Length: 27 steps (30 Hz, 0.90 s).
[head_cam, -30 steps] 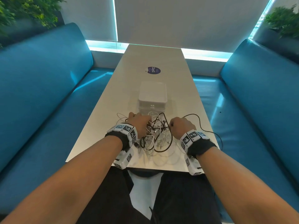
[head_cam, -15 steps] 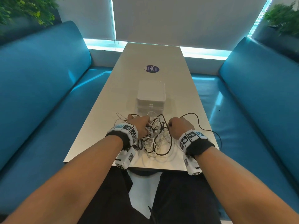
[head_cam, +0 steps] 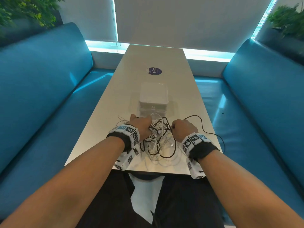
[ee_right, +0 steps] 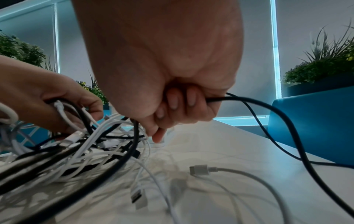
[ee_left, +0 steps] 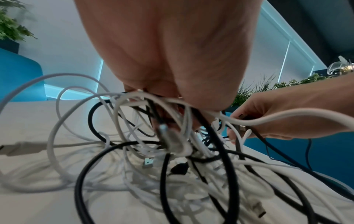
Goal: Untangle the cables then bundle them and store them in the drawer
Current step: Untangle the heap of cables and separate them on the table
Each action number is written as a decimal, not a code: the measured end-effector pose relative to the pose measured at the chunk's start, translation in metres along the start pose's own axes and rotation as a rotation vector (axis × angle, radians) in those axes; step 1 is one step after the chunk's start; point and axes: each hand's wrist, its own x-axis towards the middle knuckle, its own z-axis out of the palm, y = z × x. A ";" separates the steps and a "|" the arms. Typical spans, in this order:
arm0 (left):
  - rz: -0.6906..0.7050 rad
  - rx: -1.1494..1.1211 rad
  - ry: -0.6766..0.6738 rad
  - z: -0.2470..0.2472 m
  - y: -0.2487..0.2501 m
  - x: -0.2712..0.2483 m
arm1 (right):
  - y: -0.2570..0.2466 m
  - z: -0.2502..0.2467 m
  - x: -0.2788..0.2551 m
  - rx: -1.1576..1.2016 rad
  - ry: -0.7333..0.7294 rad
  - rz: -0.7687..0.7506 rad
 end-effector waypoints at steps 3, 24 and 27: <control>-0.025 -0.058 -0.001 -0.001 0.004 -0.003 | 0.000 0.000 0.000 -0.013 0.013 -0.003; 0.022 -0.134 0.109 -0.013 0.009 -0.010 | -0.004 -0.001 0.003 0.013 0.066 0.003; 0.018 -0.156 0.091 -0.013 0.007 -0.006 | -0.003 -0.001 0.002 0.029 0.062 0.011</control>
